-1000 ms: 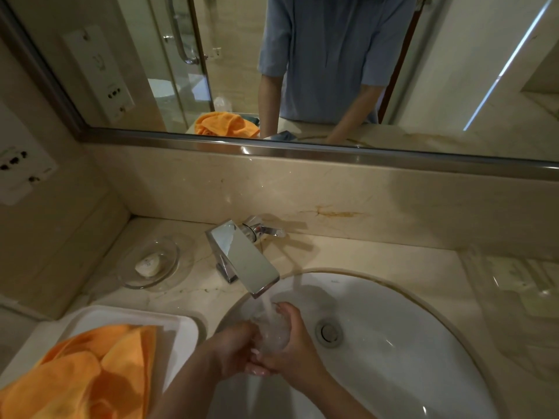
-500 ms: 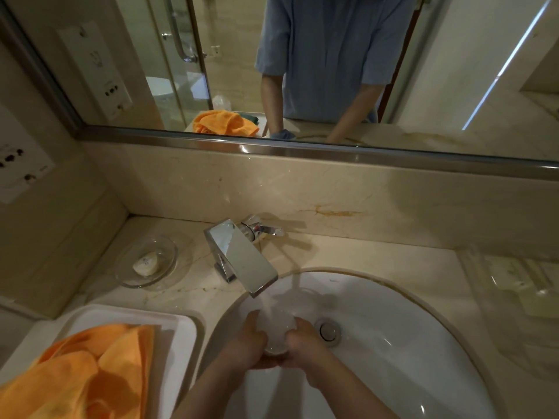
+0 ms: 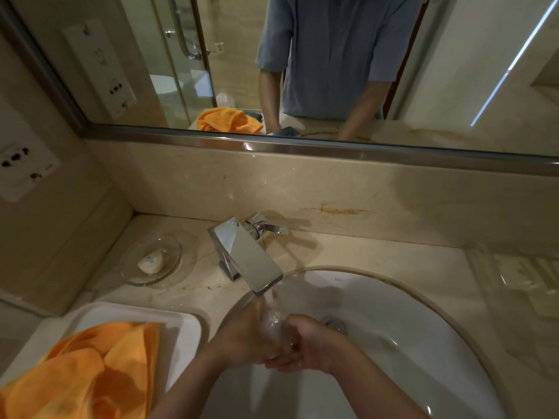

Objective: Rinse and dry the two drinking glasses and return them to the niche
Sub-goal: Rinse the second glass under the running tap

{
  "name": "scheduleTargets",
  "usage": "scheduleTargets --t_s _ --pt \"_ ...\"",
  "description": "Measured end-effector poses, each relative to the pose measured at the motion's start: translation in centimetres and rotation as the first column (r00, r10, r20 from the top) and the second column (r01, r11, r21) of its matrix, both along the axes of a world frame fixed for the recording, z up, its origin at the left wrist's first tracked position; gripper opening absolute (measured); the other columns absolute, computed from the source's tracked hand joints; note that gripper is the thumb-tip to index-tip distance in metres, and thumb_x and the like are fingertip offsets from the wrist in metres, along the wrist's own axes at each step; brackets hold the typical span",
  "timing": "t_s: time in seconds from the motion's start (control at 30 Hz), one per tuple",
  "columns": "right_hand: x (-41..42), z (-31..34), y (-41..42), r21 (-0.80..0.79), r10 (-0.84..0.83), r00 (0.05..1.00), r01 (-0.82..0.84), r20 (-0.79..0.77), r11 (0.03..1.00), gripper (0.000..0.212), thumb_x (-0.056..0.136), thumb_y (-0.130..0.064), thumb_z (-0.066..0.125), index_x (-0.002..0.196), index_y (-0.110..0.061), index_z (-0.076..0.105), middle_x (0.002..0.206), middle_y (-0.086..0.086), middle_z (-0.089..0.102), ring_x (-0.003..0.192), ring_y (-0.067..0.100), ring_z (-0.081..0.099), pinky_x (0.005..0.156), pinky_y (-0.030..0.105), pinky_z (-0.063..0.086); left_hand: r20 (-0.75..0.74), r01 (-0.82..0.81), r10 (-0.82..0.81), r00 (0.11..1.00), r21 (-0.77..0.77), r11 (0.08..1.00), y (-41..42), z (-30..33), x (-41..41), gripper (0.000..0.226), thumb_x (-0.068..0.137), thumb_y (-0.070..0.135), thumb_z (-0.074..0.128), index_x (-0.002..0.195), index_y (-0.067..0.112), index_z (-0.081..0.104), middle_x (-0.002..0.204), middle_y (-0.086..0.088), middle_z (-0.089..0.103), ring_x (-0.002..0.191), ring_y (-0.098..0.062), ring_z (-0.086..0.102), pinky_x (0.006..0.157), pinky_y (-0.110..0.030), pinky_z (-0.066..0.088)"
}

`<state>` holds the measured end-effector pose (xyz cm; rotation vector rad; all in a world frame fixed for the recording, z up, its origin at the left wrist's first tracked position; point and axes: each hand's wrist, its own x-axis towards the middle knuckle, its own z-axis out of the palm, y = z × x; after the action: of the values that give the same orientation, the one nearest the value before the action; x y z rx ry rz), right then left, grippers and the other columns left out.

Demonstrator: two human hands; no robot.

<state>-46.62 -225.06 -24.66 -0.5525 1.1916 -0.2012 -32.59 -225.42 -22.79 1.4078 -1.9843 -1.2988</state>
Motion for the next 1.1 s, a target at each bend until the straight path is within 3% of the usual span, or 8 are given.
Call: scheduleTargets --t_s 0.07,0.17,0.33,0.5,0.67,0.77,0.97,1.1 --pt "-0.6 0.2 -0.3 -0.013 0.098 0.994 -0.099 -0.057 0.995 0.060 0.090 -0.063 0.027 0.088 -0.013 0.060 0.085 0.005 0.064 0.073 0.017 0.067 0.070 0.027 0.050 -0.206 -0.169 0.209 0.956 0.198 0.966 0.8 -0.6 0.6 0.060 0.062 0.015 0.081 0.113 0.024 0.052 0.103 0.000 0.065 0.090 -0.005 0.065 0.075 -0.026 0.054" --pt "-1.9 1.3 -1.1 -0.045 0.198 0.959 -0.211 -0.201 0.976 0.077 0.083 -0.076 0.014 0.115 -0.019 0.055 0.101 0.004 0.059 0.084 0.016 0.059 0.074 0.027 0.045 -0.280 -0.236 0.363 0.889 0.401 0.885 2.2 -1.2 0.7 0.081 0.051 0.023 0.086 0.122 0.017 0.047 0.116 0.000 0.061 0.093 0.001 0.062 0.070 -0.011 0.049" --pt "-3.0 5.3 -3.1 -0.315 0.097 0.833 -0.311 -0.544 0.897 0.071 0.095 -0.057 0.018 0.135 -0.007 0.047 0.136 0.014 0.051 0.127 0.026 0.045 0.105 0.033 0.033 -0.305 -0.256 0.576 0.758 0.673 0.694 3.8 -1.9 -0.1 0.092 0.044 0.040 0.084 0.127 0.033 0.043 0.115 -0.004 0.066 0.094 -0.024 0.068 0.079 -0.037 0.055" --pt "-2.6 7.7 -5.5 -0.612 -0.113 0.886 -0.214 -0.450 0.761 0.050 0.100 -0.040 0.029 0.135 -0.009 0.047 0.140 0.009 0.049 0.129 0.023 0.045 0.107 0.034 0.033 -0.271 -0.104 0.738 0.618 0.902 0.419 4.1 -2.2 -1.3 0.067 0.071 0.040 0.066 0.130 0.015 0.048 0.093 -0.012 0.070 0.072 -0.027 0.070 0.063 -0.039 0.058" --pt "-0.4 8.1 -7.6 -0.729 -0.208 0.923 -0.104 -0.325 0.676 0.047 0.100 -0.023 0.038 0.146 -0.016 0.030 0.152 -0.001 0.032 0.141 0.015 0.029 0.113 0.028 0.021 -0.242 0.022 0.829 0.504 0.963 0.268 3.8 -1.8 -3.0 0.052 0.069 0.052 0.060 0.081 0.003 0.073 0.079 -0.016 0.065 0.060 -0.024 0.060 0.059 -0.029 0.050" --pt "0.4 8.3 -7.7 -0.718 -0.194 0.921 -0.119 -0.338 0.686 0.044 0.100 -0.018 0.036 0.144 -0.013 0.034 0.149 0.003 0.038 0.136 0.017 0.036 0.107 0.025 0.028 -0.206 0.059 0.919 0.335 0.978 0.198 3.9 -2.1 -3.8 0.058 0.066 0.051 0.062 0.097 0.003 0.067 0.088 -0.022 0.066 0.065 -0.031 0.067 0.058 -0.036 0.056" --pt "0.7 8.9 -7.3 -0.746 -0.270 0.896 -0.096 -0.354 0.659 0.038 0.097 -0.009 0.037 0.131 -0.013 0.052 0.098 0.005 0.066 0.071 0.015 0.057 0.061 0.020 0.042 -0.205 0.135 0.966 0.155 0.973 0.185 4.4 -2.4 -4.1 0.058 0.061 0.045 0.066 0.094 -0.002 0.063 0.084 -0.024 0.066 0.062 -0.036 0.068 0.057 -0.043 0.058" --pt "0.9 8.8 -6.6 -0.737 -0.270 0.895 -0.091 -0.355 0.669 0.038 0.096 -0.005 0.035 0.130 -0.008 0.051 0.125 0.010 0.061 0.114 0.028 0.056 0.085 0.029 0.045 -0.205 0.143 0.972 0.113 0.972 0.188 5.1 -2.5 -4.0 0.056 0.065 0.045 0.064 0.093 -0.003 0.064 0.083 -0.024 0.067 0.061 -0.037 0.068 0.058 -0.043 0.057"
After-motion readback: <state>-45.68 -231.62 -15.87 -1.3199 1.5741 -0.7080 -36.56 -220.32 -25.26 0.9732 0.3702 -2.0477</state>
